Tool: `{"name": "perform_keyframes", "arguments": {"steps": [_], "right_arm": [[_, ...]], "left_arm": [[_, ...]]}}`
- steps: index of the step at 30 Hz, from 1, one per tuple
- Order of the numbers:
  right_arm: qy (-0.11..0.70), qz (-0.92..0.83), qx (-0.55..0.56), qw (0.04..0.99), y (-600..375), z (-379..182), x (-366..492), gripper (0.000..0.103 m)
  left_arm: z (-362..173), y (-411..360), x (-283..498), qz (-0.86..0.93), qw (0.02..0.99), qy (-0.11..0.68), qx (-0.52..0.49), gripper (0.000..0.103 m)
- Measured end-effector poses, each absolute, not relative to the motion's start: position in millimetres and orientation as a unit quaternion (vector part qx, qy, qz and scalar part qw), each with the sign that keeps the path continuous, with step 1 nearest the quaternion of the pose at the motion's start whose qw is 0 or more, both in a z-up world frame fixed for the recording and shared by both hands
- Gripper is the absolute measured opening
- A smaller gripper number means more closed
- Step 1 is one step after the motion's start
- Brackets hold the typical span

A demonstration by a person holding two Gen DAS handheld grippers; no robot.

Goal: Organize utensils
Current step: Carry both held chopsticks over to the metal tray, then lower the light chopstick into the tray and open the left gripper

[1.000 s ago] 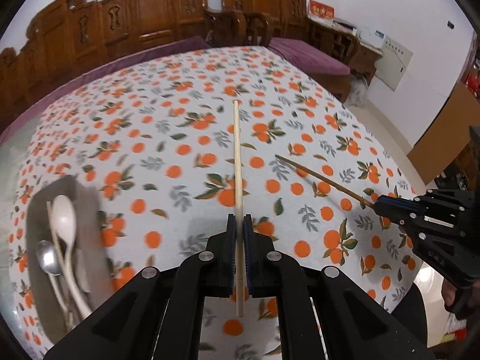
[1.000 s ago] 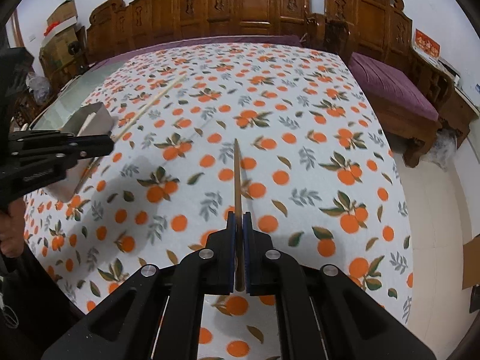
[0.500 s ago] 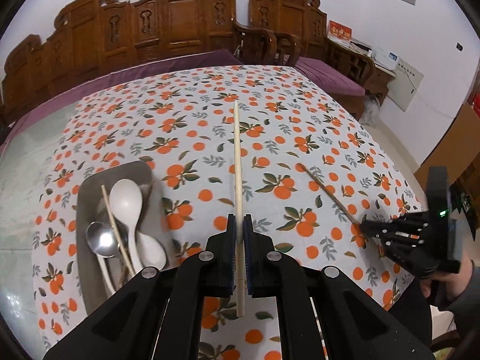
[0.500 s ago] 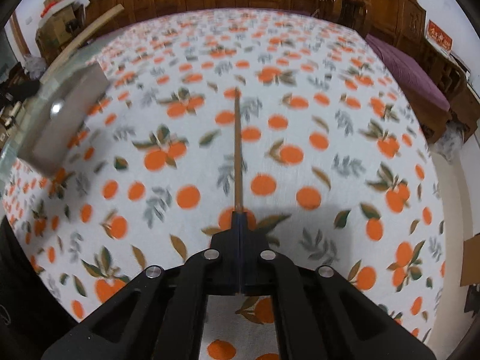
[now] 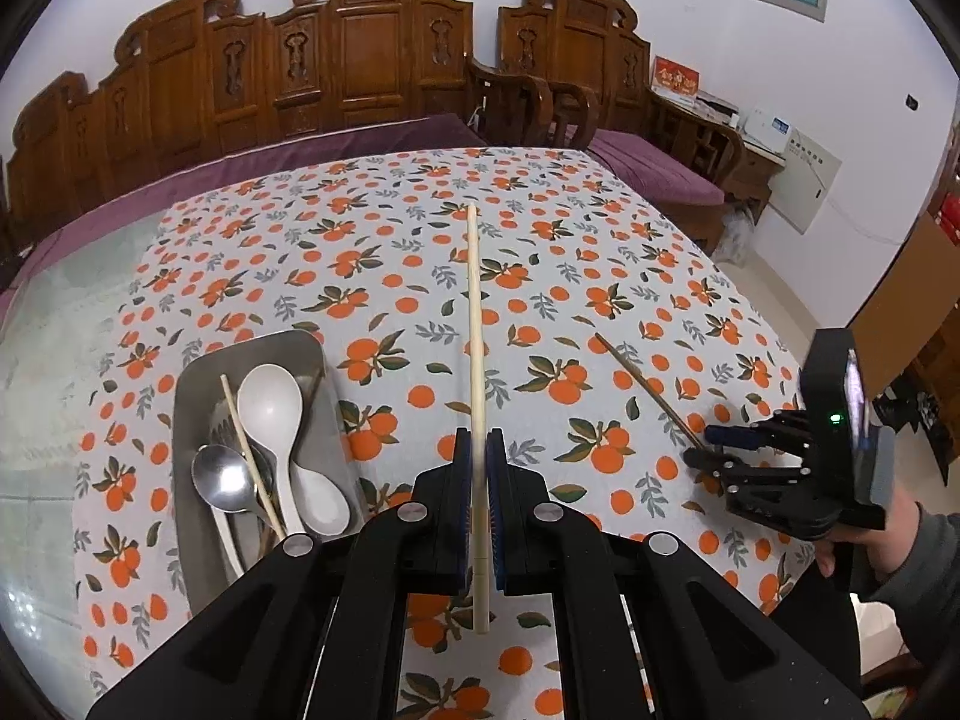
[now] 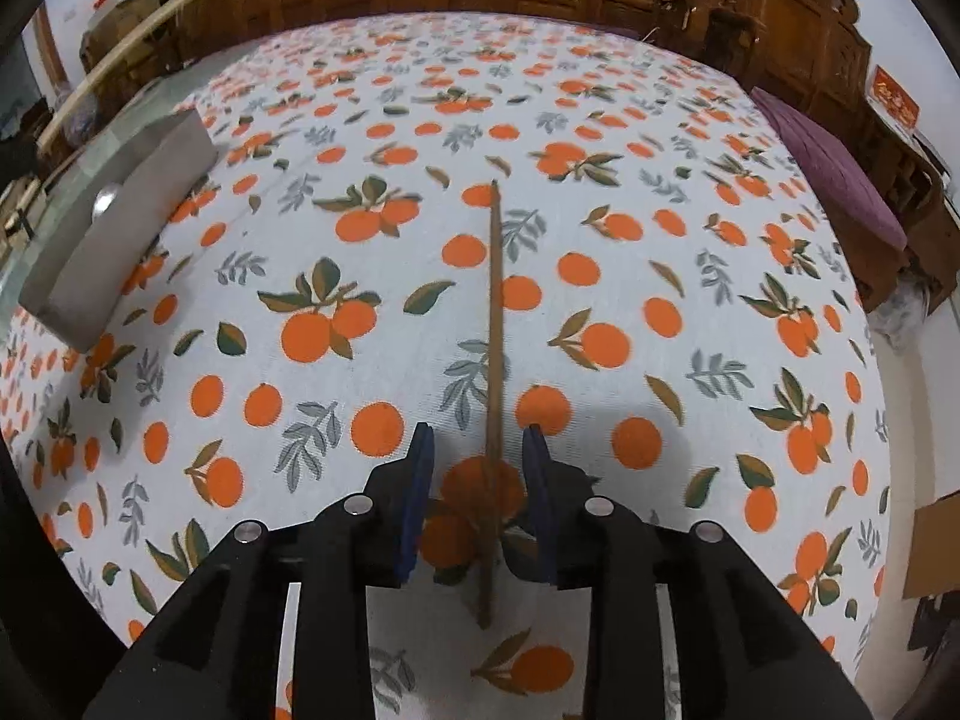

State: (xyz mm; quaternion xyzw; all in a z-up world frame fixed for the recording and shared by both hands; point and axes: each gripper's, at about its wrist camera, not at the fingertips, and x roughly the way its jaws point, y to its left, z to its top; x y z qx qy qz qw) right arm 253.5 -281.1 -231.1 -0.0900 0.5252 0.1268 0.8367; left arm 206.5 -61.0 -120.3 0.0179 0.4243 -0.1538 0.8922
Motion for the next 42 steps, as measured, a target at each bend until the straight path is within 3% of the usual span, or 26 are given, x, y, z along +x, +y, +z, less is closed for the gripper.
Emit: {"name": "perform_keyframes", "arguments": {"steps": [2,3,29,42], "right_arm": [[0.525,0.124,-0.09,0.837,-280.4,-232.0,255.8,0.007],[0.526,0.123,-0.09,0.837,-279.9,-232.6,257.9,0.006],[0.457,0.224,-0.095,0.855,-172.4,-140.9,243.1,0.006],[0.454,0.267,-0.103,0.844,-132.0,-132.5,236.3,0.006]], "left_arm": [[-118.7,-56.6,205.1,-0.151,0.893,0.423,0.016,0.004],[-118.0,-54.1,204.5,-0.15,0.894,0.422,0.016,0.004],[-162.1,52.5,211.6,-0.057,0.881,0.469,-0.013,0.004],[-190.5,64.3,233.6,-0.049,0.862,0.504,-0.012,0.004]]}}
